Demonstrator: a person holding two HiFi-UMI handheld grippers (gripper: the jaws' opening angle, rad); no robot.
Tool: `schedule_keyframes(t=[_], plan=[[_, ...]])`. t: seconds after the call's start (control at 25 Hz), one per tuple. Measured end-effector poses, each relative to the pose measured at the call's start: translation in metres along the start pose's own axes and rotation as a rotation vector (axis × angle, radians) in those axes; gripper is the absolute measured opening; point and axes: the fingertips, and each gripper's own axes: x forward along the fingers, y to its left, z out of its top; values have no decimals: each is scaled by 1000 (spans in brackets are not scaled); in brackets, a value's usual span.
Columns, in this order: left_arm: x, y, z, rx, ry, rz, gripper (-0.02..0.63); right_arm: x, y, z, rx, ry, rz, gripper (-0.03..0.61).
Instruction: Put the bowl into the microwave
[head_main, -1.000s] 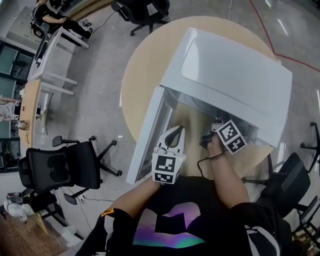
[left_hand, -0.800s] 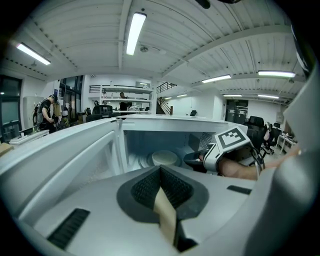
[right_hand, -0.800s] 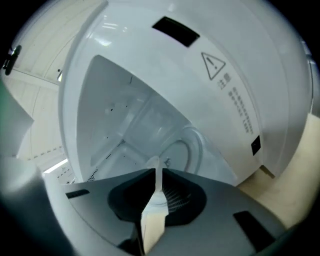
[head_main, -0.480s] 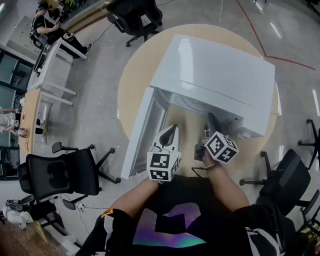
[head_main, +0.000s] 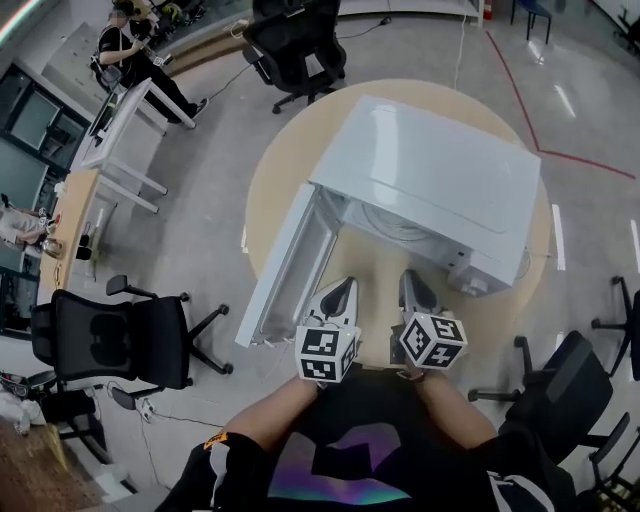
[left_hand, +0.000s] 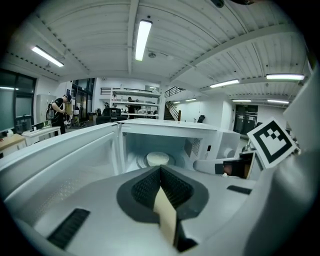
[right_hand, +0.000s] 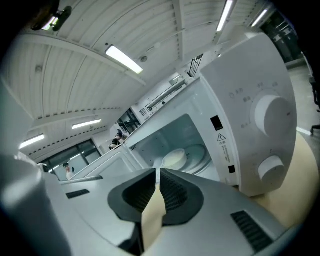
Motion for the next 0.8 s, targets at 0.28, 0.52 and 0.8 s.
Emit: schedule_keyframes(t=[0.28, 0.52, 0.8], plan=[[-19, -15, -5, -40, -17, 49, 46, -33, 34, 2, -184, 28, 105, 38], [-32, -21, 1, -48, -42, 72, 46, -47, 40, 5, -252, 47, 118, 38], [-41, -27, 5, -30, -52, 78, 46, -55, 48, 7, -287, 49, 145, 38]])
